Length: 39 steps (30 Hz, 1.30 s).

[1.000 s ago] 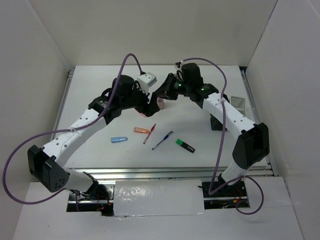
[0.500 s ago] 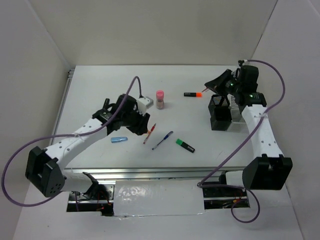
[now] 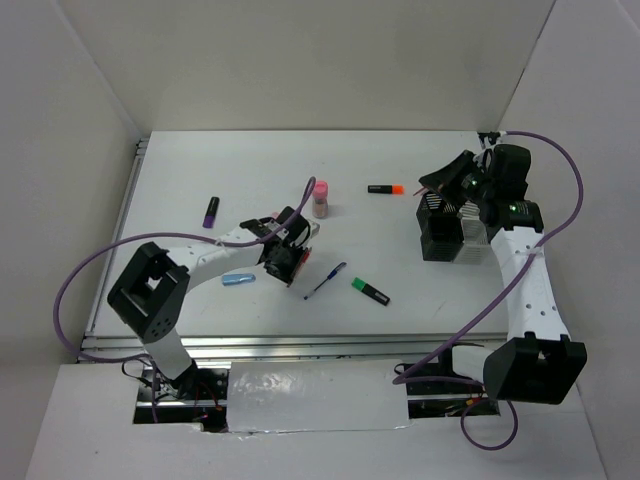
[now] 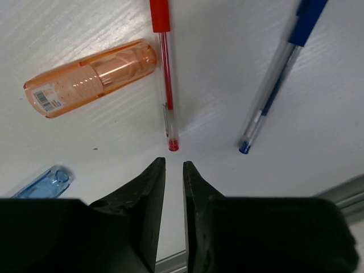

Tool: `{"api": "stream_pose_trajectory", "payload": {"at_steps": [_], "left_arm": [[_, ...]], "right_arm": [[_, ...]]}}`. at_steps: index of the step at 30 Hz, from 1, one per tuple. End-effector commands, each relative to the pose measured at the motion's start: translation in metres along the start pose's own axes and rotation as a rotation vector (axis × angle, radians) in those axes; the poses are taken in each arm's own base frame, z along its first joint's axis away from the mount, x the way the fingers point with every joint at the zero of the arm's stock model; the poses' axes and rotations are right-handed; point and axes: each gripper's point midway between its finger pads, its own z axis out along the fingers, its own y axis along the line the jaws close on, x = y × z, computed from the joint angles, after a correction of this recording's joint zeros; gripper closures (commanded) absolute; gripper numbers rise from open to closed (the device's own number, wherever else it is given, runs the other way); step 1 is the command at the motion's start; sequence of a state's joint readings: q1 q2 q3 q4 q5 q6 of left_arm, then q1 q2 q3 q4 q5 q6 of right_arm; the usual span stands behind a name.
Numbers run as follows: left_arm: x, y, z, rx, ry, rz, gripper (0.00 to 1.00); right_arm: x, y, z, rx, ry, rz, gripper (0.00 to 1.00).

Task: Sort the stationery into containers
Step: Pick up the pen from the center of the board.

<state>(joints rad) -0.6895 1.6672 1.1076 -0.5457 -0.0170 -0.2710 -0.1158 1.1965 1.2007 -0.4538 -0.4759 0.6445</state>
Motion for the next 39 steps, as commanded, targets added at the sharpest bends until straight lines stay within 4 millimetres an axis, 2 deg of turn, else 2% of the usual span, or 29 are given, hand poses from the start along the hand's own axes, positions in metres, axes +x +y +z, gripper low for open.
{"api": "stream_pose_trajectory", "payload": {"at_steps": [1,10,14,25,28,29,30,32,33,34,35,36,37,39], "left_arm": [[-0.026,0.004,0.004,-0.026,-0.052,-0.048,0.69],[-0.034,0.004,0.026,-0.004,-0.041,-0.049,0.68],[-0.028,0.008,0.038,-0.024,-0.006,-0.053,0.65],[0.007,0.019,0.062,-0.108,0.083,-0.036,0.7],[0.016,0.021,0.069,-0.122,0.127,-0.024,0.8],[0.014,0.02,0.068,-0.118,0.125,-0.021,0.89],[0.011,0.02,0.066,-0.109,0.121,-0.025,0.93],[-0.005,0.007,0.052,-0.021,0.064,-0.045,1.0],[-0.017,0.009,0.042,-0.013,0.009,-0.045,1.0],[-0.038,-0.006,0.013,0.078,-0.092,-0.041,1.0],[-0.057,-0.011,-0.006,0.116,-0.179,-0.034,1.0],[-0.069,-0.016,-0.025,0.159,-0.242,0.0,1.0],[-0.085,-0.034,-0.066,0.269,-0.345,0.04,1.0],[-0.101,-0.048,-0.111,0.35,-0.444,0.114,1.0]], "right_arm": [[-0.001,0.005,-0.007,-0.023,-0.007,-0.023,1.0],[-0.001,0.002,-0.005,-0.025,-0.001,-0.012,1.0],[-0.001,0.002,-0.005,-0.024,-0.002,-0.015,1.0],[-0.002,0.003,-0.002,-0.026,-0.001,-0.019,1.0],[0.0,0.005,-0.001,-0.026,0.005,-0.027,1.0],[0.0,0.007,-0.002,-0.031,0.002,-0.034,1.0],[0.0,0.009,-0.002,-0.032,0.0,-0.041,1.0],[0.003,0.016,-0.003,-0.057,0.011,-0.062,1.0],[0.004,0.02,-0.003,-0.073,0.017,-0.07,1.0],[0.004,0.026,-0.006,-0.095,0.018,-0.083,1.0],[0.005,0.033,-0.007,-0.12,0.025,-0.096,1.0],[0.005,0.039,-0.009,-0.146,0.029,-0.108,1.0],[0.007,0.051,-0.013,-0.195,0.045,-0.12,1.0],[0.009,0.066,-0.018,-0.255,0.058,-0.13,1.0]]}}
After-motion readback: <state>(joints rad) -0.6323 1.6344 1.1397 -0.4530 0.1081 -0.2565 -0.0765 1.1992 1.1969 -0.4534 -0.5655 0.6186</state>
